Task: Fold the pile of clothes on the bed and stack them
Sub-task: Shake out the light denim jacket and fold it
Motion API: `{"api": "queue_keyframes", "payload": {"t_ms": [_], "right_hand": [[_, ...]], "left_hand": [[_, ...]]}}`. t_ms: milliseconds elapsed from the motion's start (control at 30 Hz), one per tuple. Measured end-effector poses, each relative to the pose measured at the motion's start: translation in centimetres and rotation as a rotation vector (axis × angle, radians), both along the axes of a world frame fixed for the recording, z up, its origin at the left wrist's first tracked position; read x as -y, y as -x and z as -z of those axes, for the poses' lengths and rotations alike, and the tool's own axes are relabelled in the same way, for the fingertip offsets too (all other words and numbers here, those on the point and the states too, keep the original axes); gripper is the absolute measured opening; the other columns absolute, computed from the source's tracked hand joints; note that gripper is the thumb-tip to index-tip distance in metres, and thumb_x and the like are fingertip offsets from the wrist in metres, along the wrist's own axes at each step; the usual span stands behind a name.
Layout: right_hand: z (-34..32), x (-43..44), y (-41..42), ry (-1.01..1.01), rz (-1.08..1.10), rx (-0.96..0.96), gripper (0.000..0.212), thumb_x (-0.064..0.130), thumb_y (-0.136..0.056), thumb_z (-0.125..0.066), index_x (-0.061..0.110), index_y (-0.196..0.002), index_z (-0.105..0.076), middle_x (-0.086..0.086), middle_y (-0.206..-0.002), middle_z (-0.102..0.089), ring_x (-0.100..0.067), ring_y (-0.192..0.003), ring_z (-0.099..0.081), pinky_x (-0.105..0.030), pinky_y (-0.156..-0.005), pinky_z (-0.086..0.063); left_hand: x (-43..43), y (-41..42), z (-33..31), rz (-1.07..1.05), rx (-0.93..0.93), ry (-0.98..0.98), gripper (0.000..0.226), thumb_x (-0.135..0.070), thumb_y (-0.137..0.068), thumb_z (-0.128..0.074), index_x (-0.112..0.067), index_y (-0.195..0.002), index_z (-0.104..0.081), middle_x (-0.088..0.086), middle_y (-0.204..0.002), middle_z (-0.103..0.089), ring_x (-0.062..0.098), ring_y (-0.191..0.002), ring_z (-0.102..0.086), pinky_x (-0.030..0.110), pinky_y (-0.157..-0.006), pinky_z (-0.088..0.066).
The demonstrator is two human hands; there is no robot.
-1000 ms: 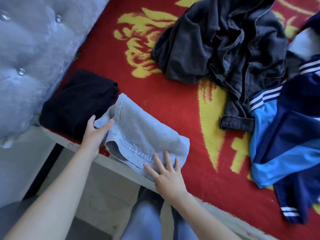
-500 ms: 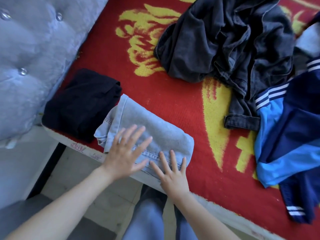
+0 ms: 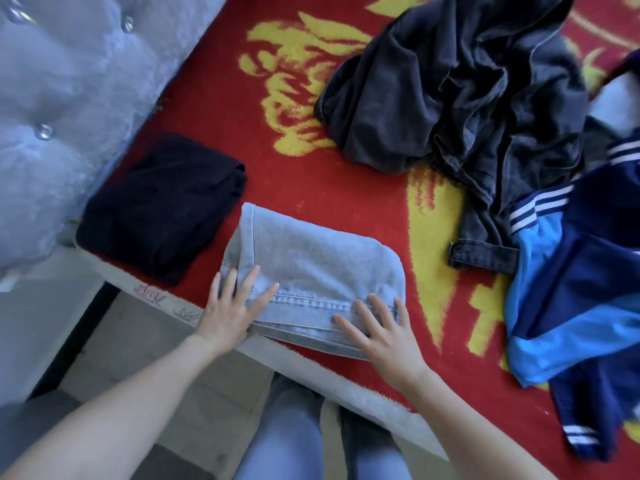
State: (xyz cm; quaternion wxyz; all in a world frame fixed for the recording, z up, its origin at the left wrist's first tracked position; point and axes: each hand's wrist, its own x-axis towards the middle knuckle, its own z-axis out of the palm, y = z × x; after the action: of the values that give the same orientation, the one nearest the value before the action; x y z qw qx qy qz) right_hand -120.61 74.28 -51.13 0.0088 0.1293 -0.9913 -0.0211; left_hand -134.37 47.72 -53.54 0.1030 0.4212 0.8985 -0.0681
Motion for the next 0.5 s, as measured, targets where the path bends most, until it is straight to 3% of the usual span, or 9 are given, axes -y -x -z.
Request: {"api": "queue_keyframes", "payload": {"t_ms": [67, 133, 233, 300, 367, 400, 467, 500], "right_hand": [[-0.5, -2.6, 0.1, -0.029, -0.032, -0.037, 0.067, -0.001, -0.063, -0.051, 0.025, -0.125, -0.044, -0.010, -0.121, -0.044, -0.034, -0.113, -0.042, -0.059, -0.084, -0.045], [-0.6, -4.9, -0.3, -0.052, -0.031, -0.013, 0.085, -0.003, -0.049, -0.072, 0.026, -0.124, -0.045, -0.009, -0.125, -0.043, -0.033, -0.118, -0.040, -0.060, -0.083, -0.045], [-0.1, -6.2, -1.6, -0.094, -0.014, 0.111, 0.105, 0.013, -0.039, -0.089, 0.029, -0.131, -0.040, -0.009, -0.134, -0.039, -0.035, -0.130, -0.030, -0.066, -0.084, -0.042], [0.6, -5.6, -2.2, -0.118, 0.031, 0.221, 0.129, 0.036, -0.034, -0.092, 0.030, -0.144, -0.025, -0.011, -0.140, -0.034, -0.038, -0.141, -0.012, -0.070, -0.088, -0.034], [1.5, -4.9, -2.5, -0.135, 0.091, 0.260, 0.140, 0.036, -0.038, -0.092, 0.030, -0.149, -0.007, -0.011, -0.139, -0.034, -0.039, -0.138, -0.012, -0.071, -0.088, -0.034], [2.0, -4.7, -2.4, -0.152, 0.091, 0.190, 0.126, 0.027, -0.049, -0.088, 0.031, -0.148, -0.010, -0.012, -0.137, -0.036, -0.040, -0.134, -0.021, -0.071, -0.085, -0.037], [2.6, -4.9, -1.7, -0.122, 0.077, 0.049, 0.075, 0.012, -0.074, -0.060, 0.028, -0.140, -0.030, -0.013, -0.131, -0.040, -0.040, -0.123, -0.035, -0.067, -0.077, -0.045], [2.5, -5.1, -1.4, -0.103, 0.080, 0.023, 0.061, 0.009, -0.078, -0.046, 0.027, -0.135, -0.036, -0.013, -0.128, -0.042, -0.040, -0.120, -0.038, -0.063, -0.075, -0.047]], "left_hand": [[-0.7, -0.9, 0.4, 0.012, 0.015, -0.042, 0.151, -0.015, -0.022, -0.092, -0.029, -0.147, -0.008, 0.019, -0.136, -0.034, 0.044, -0.106, -0.042, 0.064, -0.081, -0.045], [-1.7, -1.5, 0.6, 0.042, -0.009, -0.099, 0.137, -0.012, -0.031, -0.088, -0.028, -0.145, -0.013, 0.015, -0.135, -0.037, 0.045, -0.098, -0.052, 0.060, -0.077, -0.049], [-3.6, -2.5, 1.1, 0.019, -0.036, -0.185, 0.114, -0.019, -0.044, -0.086, -0.026, -0.137, -0.021, 0.014, -0.130, -0.039, 0.041, -0.099, -0.045, 0.060, -0.079, -0.047], [-4.3, -2.8, 1.4, -0.027, -0.056, -0.223, 0.113, -0.018, -0.047, -0.086, -0.027, -0.137, -0.020, 0.014, -0.128, -0.039, 0.040, -0.101, -0.042, 0.062, -0.080, -0.046], [-4.3, -3.0, 1.7, -0.035, -0.063, -0.235, 0.122, -0.021, -0.041, -0.090, -0.027, -0.138, -0.018, 0.015, -0.129, -0.038, 0.039, -0.102, -0.040, 0.063, -0.078, -0.046], [-4.2, -3.0, 1.8, -0.026, -0.063, -0.218, 0.130, -0.027, -0.035, -0.092, -0.028, -0.140, -0.016, 0.016, -0.129, -0.038, 0.039, -0.103, -0.040, 0.064, -0.077, -0.046], [-4.2, -2.8, 1.6, -0.013, -0.042, -0.152, 0.143, -0.041, -0.025, -0.092, -0.029, -0.144, -0.013, 0.017, -0.130, -0.037, 0.039, -0.105, -0.039, 0.064, -0.076, -0.046], [-4.4, -2.8, 1.5, -0.025, -0.031, -0.136, 0.141, -0.046, -0.024, -0.091, -0.027, -0.143, -0.017, 0.017, -0.130, -0.037, 0.039, -0.105, -0.039, 0.063, -0.076, -0.047]]}}
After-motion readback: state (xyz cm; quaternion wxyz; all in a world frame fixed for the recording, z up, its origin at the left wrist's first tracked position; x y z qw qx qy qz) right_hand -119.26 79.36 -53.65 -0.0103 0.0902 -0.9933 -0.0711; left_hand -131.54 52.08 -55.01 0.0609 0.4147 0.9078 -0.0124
